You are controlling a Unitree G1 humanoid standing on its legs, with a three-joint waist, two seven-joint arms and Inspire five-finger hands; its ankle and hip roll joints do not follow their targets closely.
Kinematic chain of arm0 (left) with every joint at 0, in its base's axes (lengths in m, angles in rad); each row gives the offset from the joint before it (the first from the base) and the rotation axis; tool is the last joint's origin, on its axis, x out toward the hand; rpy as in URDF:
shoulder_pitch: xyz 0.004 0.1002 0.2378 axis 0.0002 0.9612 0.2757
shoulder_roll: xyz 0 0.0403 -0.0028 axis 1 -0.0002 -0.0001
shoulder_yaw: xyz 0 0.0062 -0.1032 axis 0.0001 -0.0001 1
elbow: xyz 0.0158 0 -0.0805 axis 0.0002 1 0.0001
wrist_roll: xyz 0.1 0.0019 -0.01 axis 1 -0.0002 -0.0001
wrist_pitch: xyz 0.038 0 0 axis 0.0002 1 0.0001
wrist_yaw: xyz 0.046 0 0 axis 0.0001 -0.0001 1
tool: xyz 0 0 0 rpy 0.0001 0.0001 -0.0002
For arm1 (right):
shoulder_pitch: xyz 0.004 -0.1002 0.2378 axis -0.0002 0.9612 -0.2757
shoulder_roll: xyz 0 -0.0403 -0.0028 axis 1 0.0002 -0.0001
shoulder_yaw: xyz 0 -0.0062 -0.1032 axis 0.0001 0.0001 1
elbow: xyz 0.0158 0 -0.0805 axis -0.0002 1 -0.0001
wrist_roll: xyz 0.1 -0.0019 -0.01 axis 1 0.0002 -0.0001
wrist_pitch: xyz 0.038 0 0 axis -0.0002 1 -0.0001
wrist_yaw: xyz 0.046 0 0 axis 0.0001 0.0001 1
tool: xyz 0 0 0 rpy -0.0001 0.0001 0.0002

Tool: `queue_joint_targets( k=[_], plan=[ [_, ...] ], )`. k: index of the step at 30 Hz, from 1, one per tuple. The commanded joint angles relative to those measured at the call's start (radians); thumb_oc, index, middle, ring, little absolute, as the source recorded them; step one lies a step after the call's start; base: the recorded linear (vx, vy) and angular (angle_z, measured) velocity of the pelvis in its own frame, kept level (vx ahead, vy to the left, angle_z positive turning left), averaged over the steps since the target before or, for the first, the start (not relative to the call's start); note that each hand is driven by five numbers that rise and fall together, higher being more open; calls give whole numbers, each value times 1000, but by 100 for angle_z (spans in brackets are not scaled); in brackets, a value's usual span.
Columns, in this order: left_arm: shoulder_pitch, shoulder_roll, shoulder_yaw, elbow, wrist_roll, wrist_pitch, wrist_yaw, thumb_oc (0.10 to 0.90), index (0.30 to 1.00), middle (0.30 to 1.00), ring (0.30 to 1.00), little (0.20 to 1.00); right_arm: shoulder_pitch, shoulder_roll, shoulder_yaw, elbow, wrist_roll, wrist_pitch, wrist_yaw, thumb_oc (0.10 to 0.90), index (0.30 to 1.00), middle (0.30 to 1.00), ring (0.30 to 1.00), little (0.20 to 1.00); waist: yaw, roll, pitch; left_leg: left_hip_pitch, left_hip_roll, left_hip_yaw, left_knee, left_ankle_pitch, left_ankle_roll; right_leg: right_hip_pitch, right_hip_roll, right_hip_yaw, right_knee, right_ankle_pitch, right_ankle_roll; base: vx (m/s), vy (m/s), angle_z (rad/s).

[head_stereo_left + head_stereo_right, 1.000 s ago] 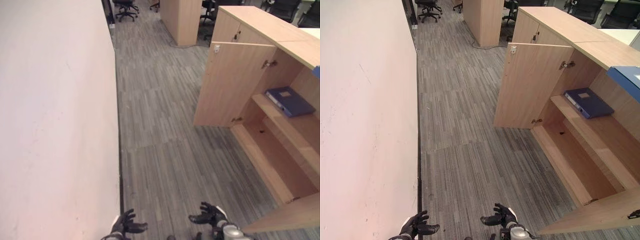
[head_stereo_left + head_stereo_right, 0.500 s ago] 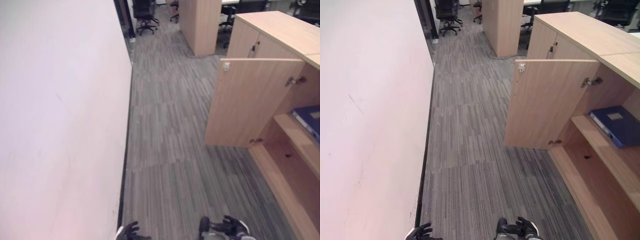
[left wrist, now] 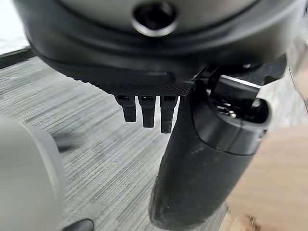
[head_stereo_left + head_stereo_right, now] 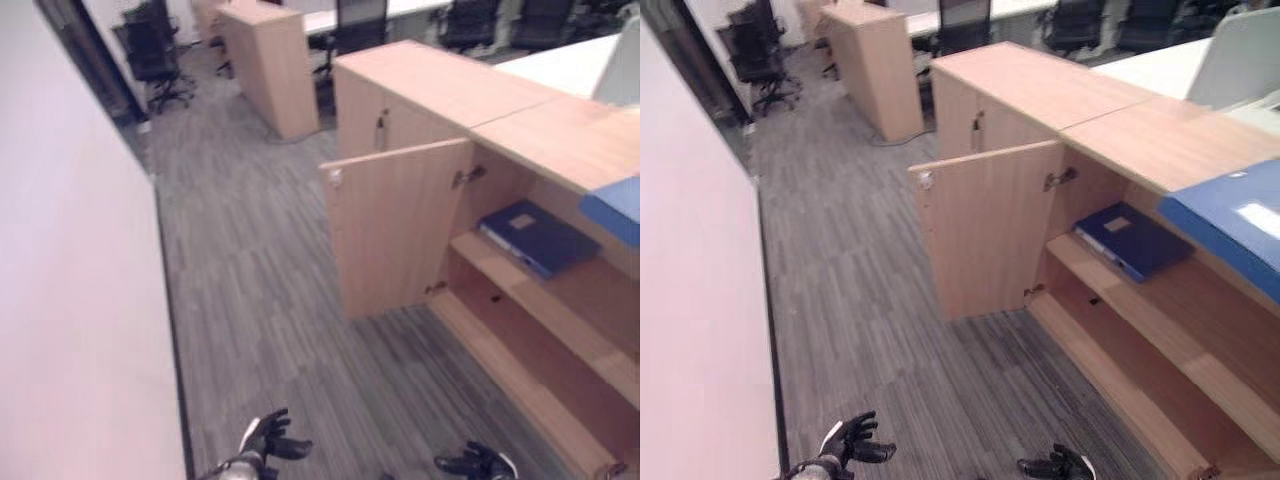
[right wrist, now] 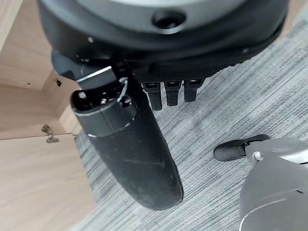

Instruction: Put the empty folder in the office cabinet

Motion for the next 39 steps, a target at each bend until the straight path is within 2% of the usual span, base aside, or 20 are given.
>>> queue_joint_targets(
  k=[1,2,3,5,8,9,11,12,14,16,18,20,21,23,24,28,32,34,36,39],
  plan=[
    [-10,26,-12,-20,-11,-47,44,800,900,900,900,900,-13,5,25,-26,1,-32,2,800,900,900,900,900,48,16,22,-99,-84,-128,64,110,38,18,34,112,7,20,97,197,-28,-126],
    [-11,26,-12,-19,-11,-48,44,800,900,900,900,900,-13,5,25,-26,1,-32,2,800,900,900,900,900,52,13,27,-88,-85,-123,57,111,39,24,31,116,7,18,97,247,27,-173],
    [-10,21,-9,17,7,-43,41,800,900,900,900,900,-35,10,41,-17,-30,-27,4,800,900,900,900,900,56,18,23,-95,-96,-139,23,111,44,17,61,201,7,11,111,291,121,-237],
    [3,19,-14,21,32,-42,38,800,900,900,900,900,-26,22,49,-15,-48,-24,11,800,900,900,900,900,55,23,0,-47,-81,-95,5,109,52,14,57,233,7,8,121,368,221,-231],
    [8,38,-24,2,44,-40,29,800,900,900,900,900,-16,33,37,-8,-31,-20,10,800,900,900,900,900,39,6,-24,-6,-90,-37,3,90,76,20,36,262,50,-7,130,308,242,-142],
    [-2,62,-15,-8,53,-35,32,800,900,900,900,900,-15,41,33,-13,-22,-17,12,800,900,900,900,900,25,3,-24,28,-94,-6,3,58,110,-6,45,265,166,-33,142,214,208,-109],
    [-7,70,-6,-11,47,-35,37,800,900,900,900,900,-20,43,35,-18,-25,-18,11,800,900,900,900,900,27,3,-20,37,-94,4,3,48,119,-27,56,254,213,-36,153,109,139,-83],
    [-8,77,7,-12,37,-32,43,800,900,900,900,900,-28,46,38,-22,-28,-18,10,800,900,900,900,900,35,2,-16,50,-91,17,3,36,125,-57,68,223,274,-37,168,77,118,-67],
    [-8,88,30,-17,18,-31,57,800,900,900,900,900,-34,54,34,-35,-23,-23,4,800,900,900,900,900,48,5,-8,81,-83,46,3,13,134,-119,61,82,377,-13,203,86,98,-39],
    [-4,91,39,-16,13,-29,63,800,900,900,900,900,-39,60,31,-41,-31,-22,1,800,900,900,900,900,64,16,6,108,-74,79,3,0,146,-163,12,-82,473,22,223,63,108,-58],
    [14,94,46,-9,14,-26,59,800,900,900,900,900,-40,67,28,-40,-42,-23,-3,800,900,900,900,900,78,23,5,132,-73,117,3,-24,156,-176,-39,-219,505,21,215,70,142,-75],
    [32,93,61,6,17,-25,55,800,900,900,900,900,-39,70,30,-37,-55,-21,-6,800,900,900,900,900,90,19,-2,151,-70,149,3,-49,147,-188,-87,-306,412,-4,188,131,-20,-55],
    [37,93,68,18,21,-24,53,800,900,900,900,900,-38,68,32,-34,-57,-22,-9,800,900,900,900,900,92,13,-6,163,-67,159,3,-62,140,-187,-92,-317,325,8,175,175,-128,-104],
    [40,88,71,37,27,-22,51,800,900,900,900,900,-42,59,27,-22,-52,-21,-13,800,900,900,900,900,75,5,-3,184,-77,154,3,-80,136,-237,-91,-277,200,67,177,282,-130,-84],
    [39,87,72,53,39,-21,46,800,900,900,900,900,-48,51,16,-6,-46,-16,-16,800,900,900,900,900,51,11,7,212,-76,142,3,-104,131,-297,-99,-232,110,129,204,294,-94,-26],
    [38,86,68,56,68,-28,39,800,900,900,900,900,-43,44,-5,22,-55,-9,-13,800,900,900,900,900,18,27,21,257,-64,134,3,-139,125,-361,-126,-212,43,175,229,252,-103,-8],
    [38,90,70,56,79,-35,35,800,900,900,900,900,3,34,-18,66,-78,-2,-9,800,900,900,900,900,6,4,5,324,-76,119,3,-193,115,-328,-152,-209,28,210,233,238,-145,34],
    [32,84,78,55,66,-36,45,800,900,900,900,900,18,30,-16,95,-94,0,-9,800,900,900,900,900,3,7,-6,346,-52,108,3,-202,100,-308,-149,-237,34,229,227,291,-267,-3],
    [29,80,80,53,50,-37,54,800,900,900,900,900,28,21,-11,110,-105,1,-8,800,900,900,900,900,2,16,-9,360,-18,97,3,-194,84,-287,-131,-248,40,222,214,253,-266,-7],
    [19,71,70,43,37,-36,54,800,900,900,900,900,32,7,-1,109,-115,-1,-6,800,900,900,900,900,-3,27,-10,339,41,93,81,-129,39,-243,-97,-270,41,195,185,197,-263,9]
  ],
)
